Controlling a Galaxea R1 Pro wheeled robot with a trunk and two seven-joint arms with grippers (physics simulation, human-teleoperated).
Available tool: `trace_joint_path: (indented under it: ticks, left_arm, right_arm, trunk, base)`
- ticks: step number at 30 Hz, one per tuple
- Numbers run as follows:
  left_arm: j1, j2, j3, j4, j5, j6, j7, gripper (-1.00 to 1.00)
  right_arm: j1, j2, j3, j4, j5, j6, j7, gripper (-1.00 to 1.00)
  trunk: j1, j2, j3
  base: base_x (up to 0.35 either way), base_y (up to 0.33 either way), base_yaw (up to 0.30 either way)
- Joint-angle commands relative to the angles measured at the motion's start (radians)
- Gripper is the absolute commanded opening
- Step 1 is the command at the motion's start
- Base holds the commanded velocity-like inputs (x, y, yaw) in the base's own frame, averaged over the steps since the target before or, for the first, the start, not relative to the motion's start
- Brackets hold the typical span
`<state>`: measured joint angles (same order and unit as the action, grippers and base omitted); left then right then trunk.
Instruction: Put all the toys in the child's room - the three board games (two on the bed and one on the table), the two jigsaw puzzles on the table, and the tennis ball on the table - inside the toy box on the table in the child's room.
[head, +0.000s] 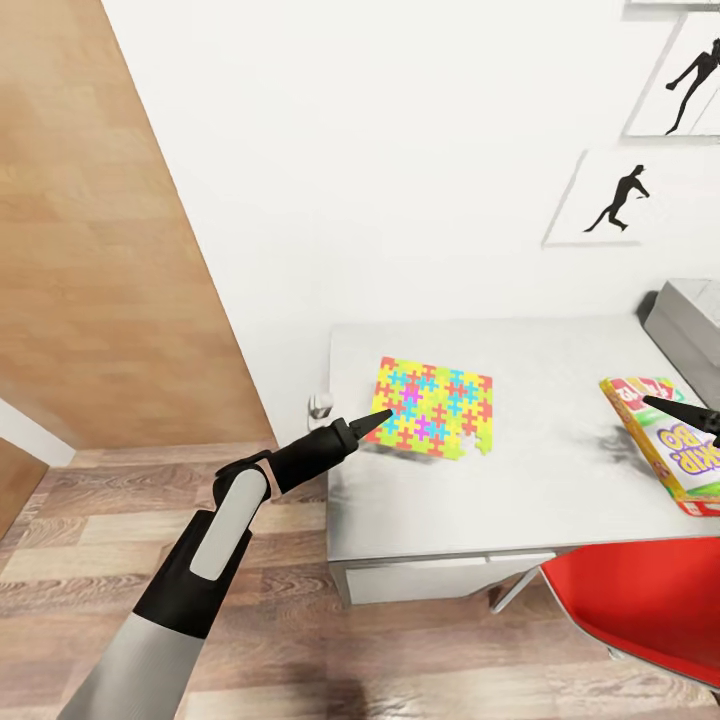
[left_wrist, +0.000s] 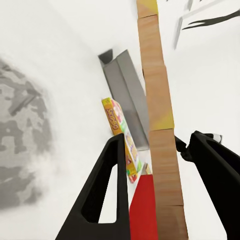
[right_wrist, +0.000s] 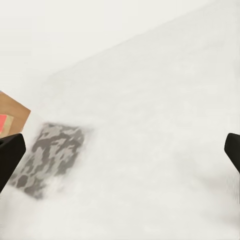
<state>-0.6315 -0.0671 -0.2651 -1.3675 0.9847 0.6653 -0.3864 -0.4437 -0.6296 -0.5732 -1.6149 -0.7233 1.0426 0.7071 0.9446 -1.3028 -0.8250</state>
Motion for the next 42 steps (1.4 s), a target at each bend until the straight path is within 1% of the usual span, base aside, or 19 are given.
trace_joint_path:
  ticks: [1,28,34,42]
  left_arm:
    - [-0.001,0.0,0.001,0.0,0.005,0.007,0.0,-1.0]
    - [0.0,0.0,0.001,-0.013,0.005,0.007,0.001,-1.0]
    - [0.0,0.0,0.0,-0.013,0.004,0.007,0.001,-1.0]
    - [0.0,0.0,0.0,-0.024,0.004,0.007,0.003,-1.0]
  right_arm:
    - [-0.001,0.0,-0.001,0.0,0.005,0.005,0.007,1.0]
    - [0.0,-0.001,0.001,0.0,0.005,0.005,0.008,1.0]
    - [-0.001,-0.001,0.001,0.001,0.005,0.005,0.008,1.0]
    - [-0.001,-0.001,0.001,0.001,0.005,0.005,0.008,1.0]
  trunk:
    - [0.0,0.0,0.001]
    - [0.0,0.0,0.045]
    - [0.0,0.0,0.055]
    - [0.0,0.0,0.068]
  base:
    - [-0.002,-0.005,0.0]
    - [0.0,-0.004,0.0]
    - [0.045,-0.15,0.0]
    - [0.07,-0.233,0.0]
